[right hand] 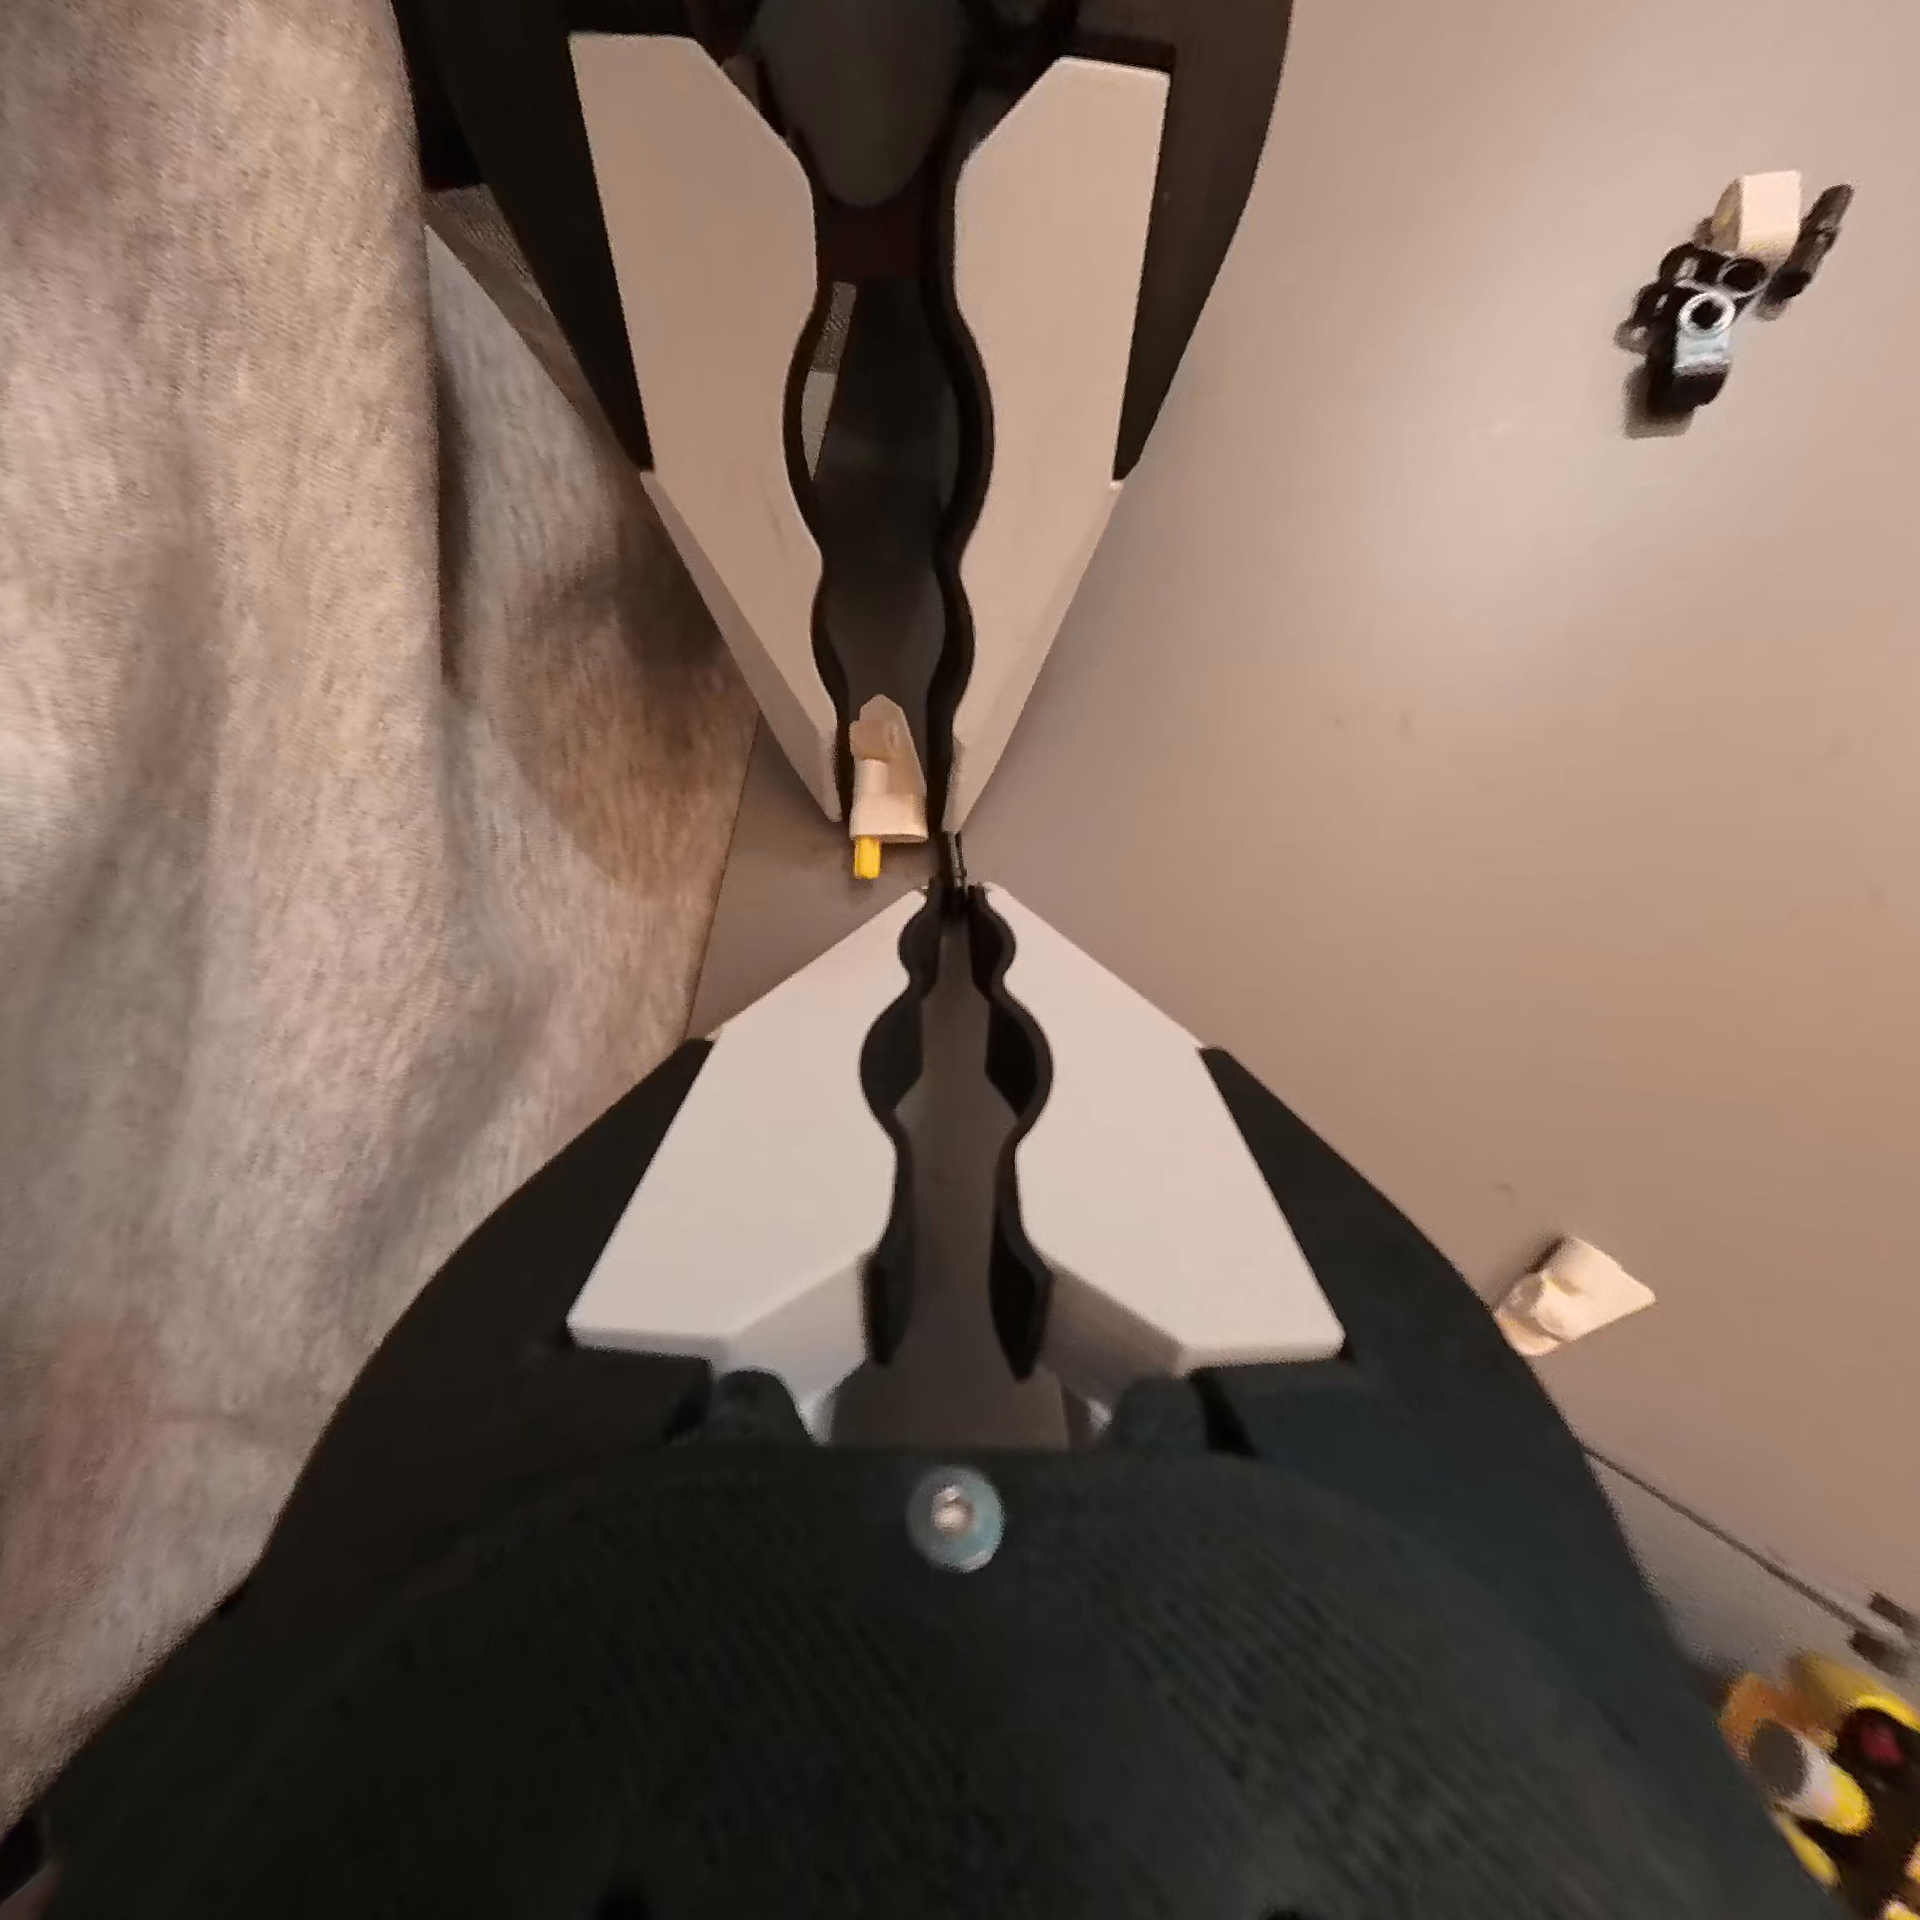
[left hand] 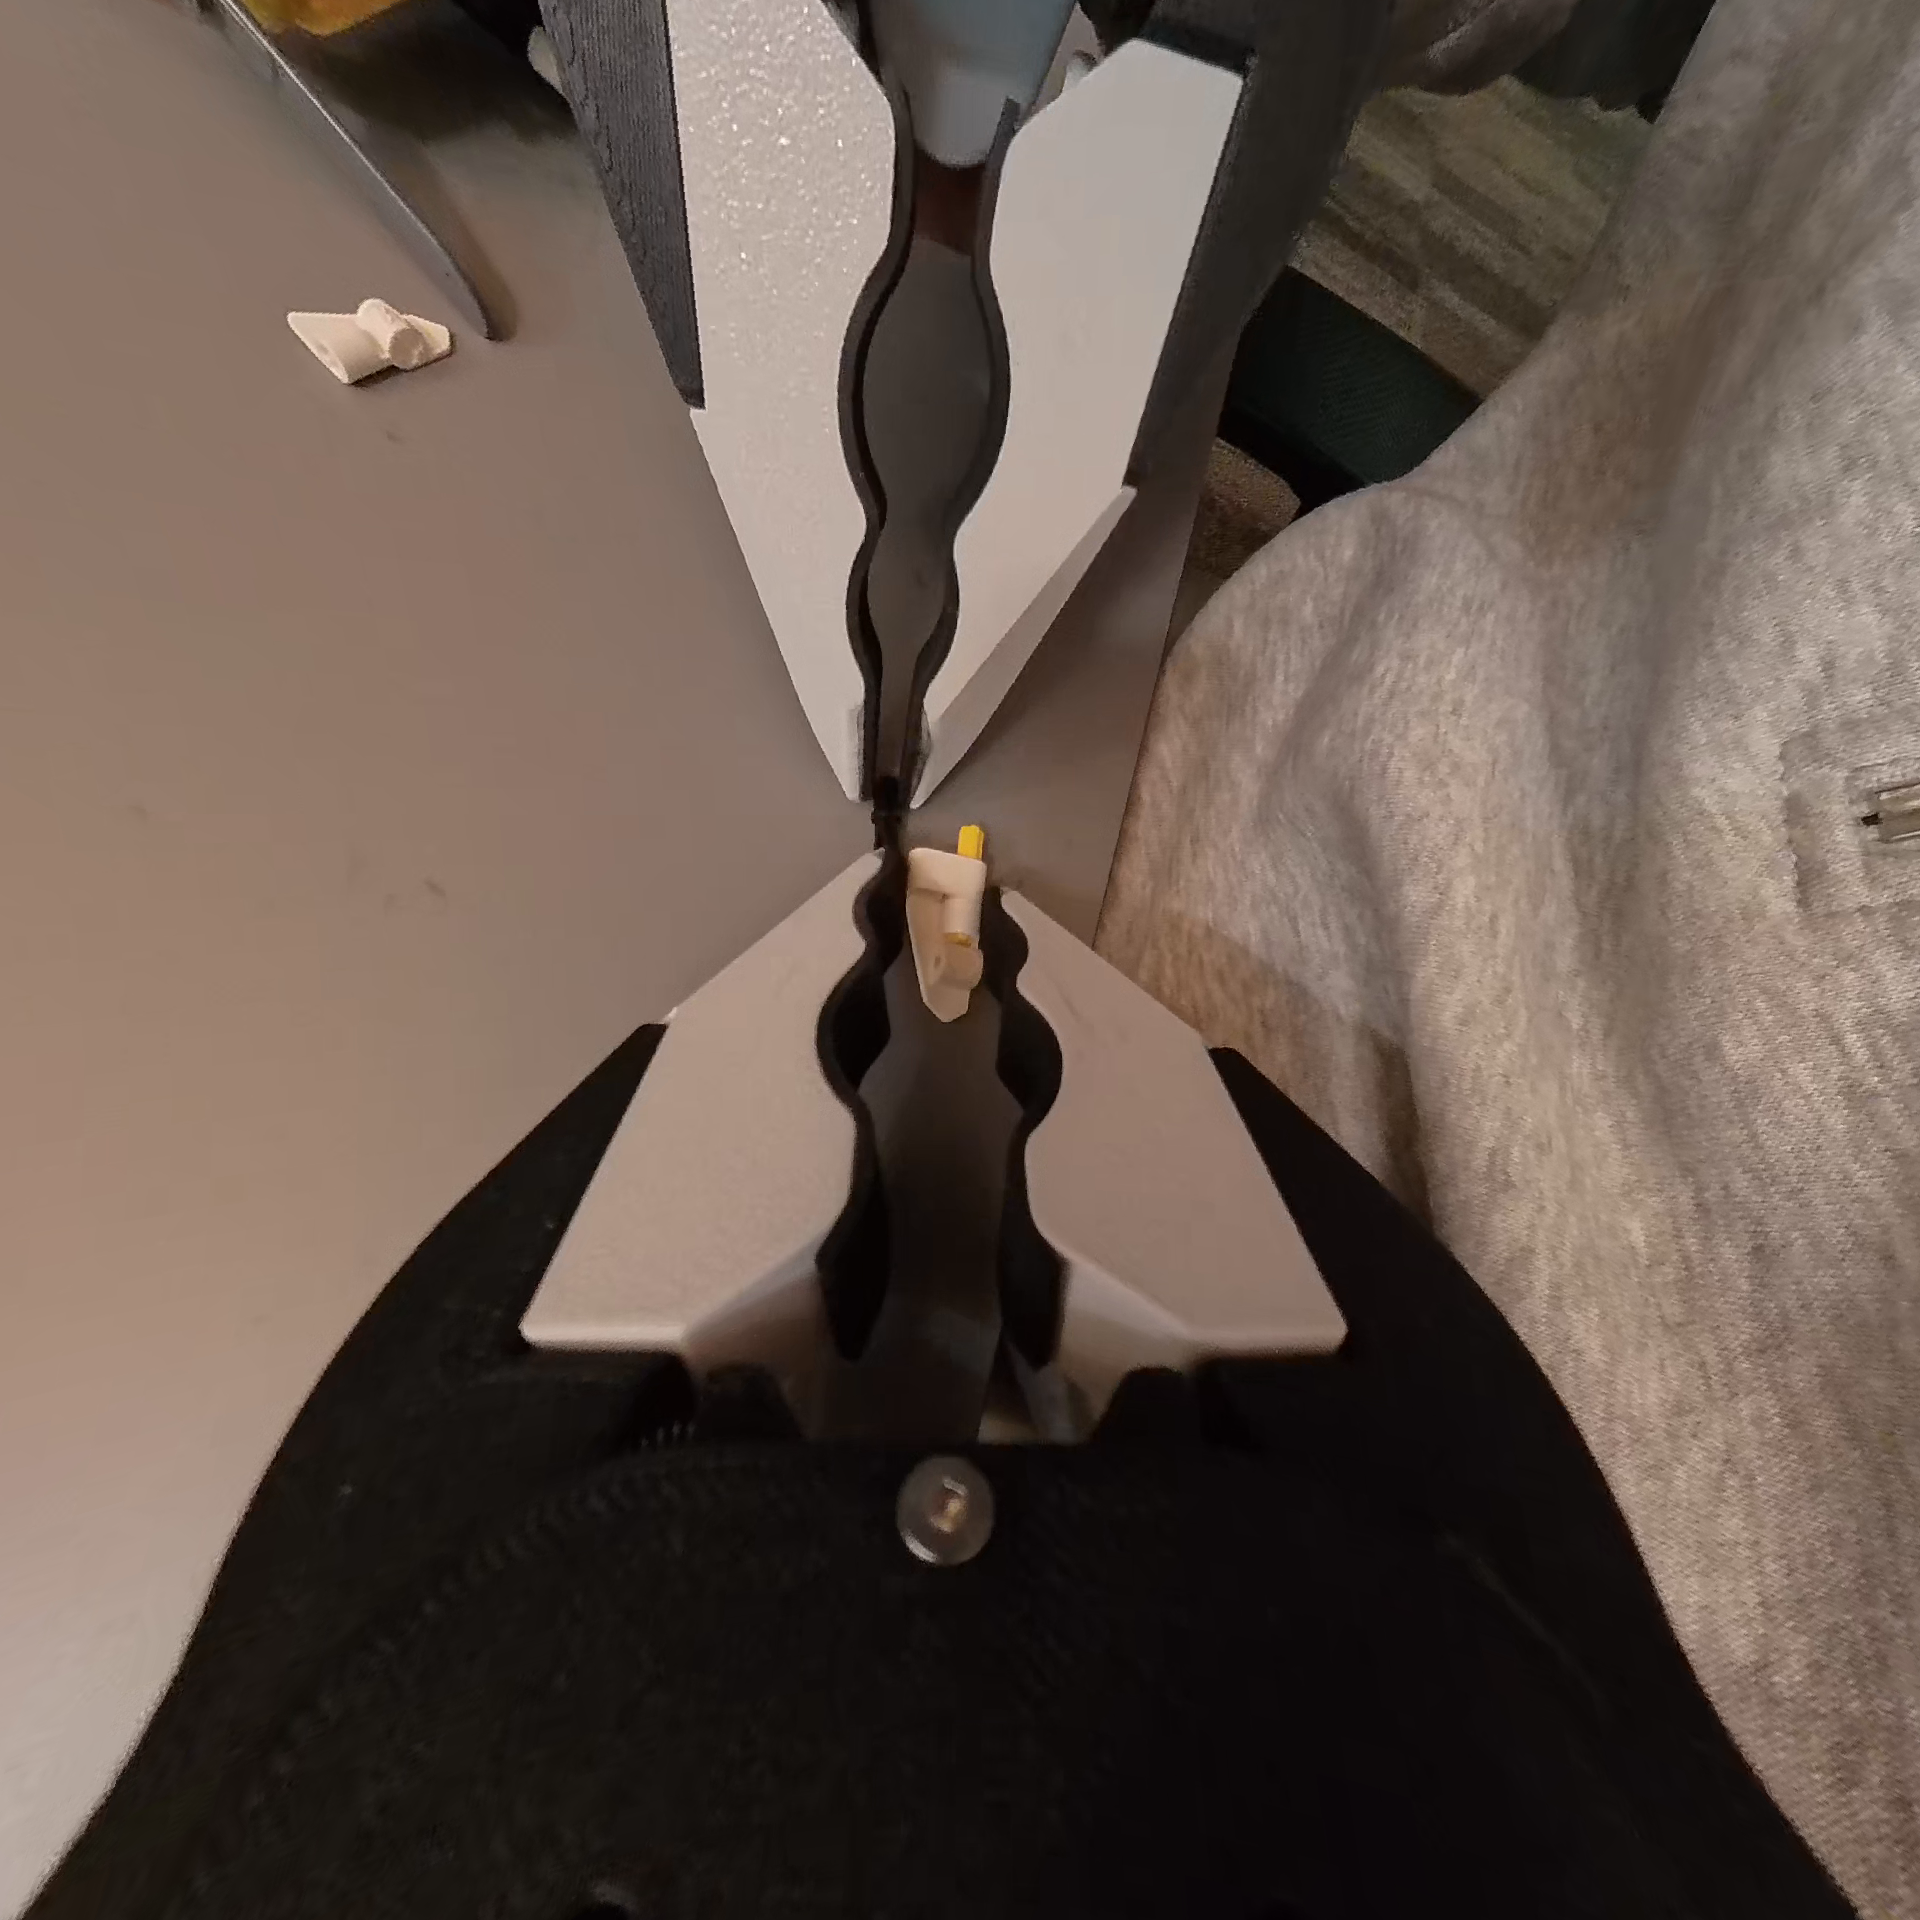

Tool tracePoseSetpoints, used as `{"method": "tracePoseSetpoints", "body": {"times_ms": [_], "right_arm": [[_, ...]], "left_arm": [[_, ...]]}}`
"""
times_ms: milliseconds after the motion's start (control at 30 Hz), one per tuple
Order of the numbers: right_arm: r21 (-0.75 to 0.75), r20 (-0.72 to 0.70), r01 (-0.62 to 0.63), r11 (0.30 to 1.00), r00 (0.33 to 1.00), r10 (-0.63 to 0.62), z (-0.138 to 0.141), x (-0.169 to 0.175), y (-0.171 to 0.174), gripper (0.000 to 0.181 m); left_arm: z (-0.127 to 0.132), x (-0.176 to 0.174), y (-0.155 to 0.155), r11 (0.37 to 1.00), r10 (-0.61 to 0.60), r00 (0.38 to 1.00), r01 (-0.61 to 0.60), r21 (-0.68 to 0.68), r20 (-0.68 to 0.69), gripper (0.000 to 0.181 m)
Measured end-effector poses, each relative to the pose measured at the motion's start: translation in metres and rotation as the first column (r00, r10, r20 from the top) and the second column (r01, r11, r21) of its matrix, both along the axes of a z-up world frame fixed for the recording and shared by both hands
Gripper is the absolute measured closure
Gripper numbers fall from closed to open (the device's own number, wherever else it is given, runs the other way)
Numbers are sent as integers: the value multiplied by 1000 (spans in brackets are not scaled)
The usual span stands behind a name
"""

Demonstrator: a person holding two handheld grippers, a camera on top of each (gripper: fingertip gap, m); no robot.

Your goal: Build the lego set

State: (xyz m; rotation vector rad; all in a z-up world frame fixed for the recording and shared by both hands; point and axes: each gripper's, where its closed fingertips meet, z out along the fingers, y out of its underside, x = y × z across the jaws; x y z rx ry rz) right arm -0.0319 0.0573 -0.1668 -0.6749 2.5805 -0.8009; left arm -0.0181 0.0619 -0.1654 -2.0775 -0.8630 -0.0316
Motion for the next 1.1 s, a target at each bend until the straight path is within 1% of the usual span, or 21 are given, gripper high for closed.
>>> {"method": "tracePoseSetpoints", "body": {"times_ms": [133,300,433,700,1100], "right_arm": [[-18,2,13,1000,1000,-13,0,0,1,179],[11,55,14,1000,998,-14,1,8,6,180],[14,58,26,1000,998,-27,1,4,2,180],[22,102,3,1000,995,-6,2,6,1,180],[121,265,16,992,963,-48,4,5,-2,180]], "left_arm": [[0,0,-1,1000,10,1000,-10,-4,-10,169],[0,-2,-3,999,34,999,-34,1,-21,169],[0,-2,-3,999,34,999,-34,-10,-31,169],[-1,-1,-3,999,29,999,-30,-31,-43,169],[-1,0,-3,999,13,999,-14,-32,-29,168]]}}
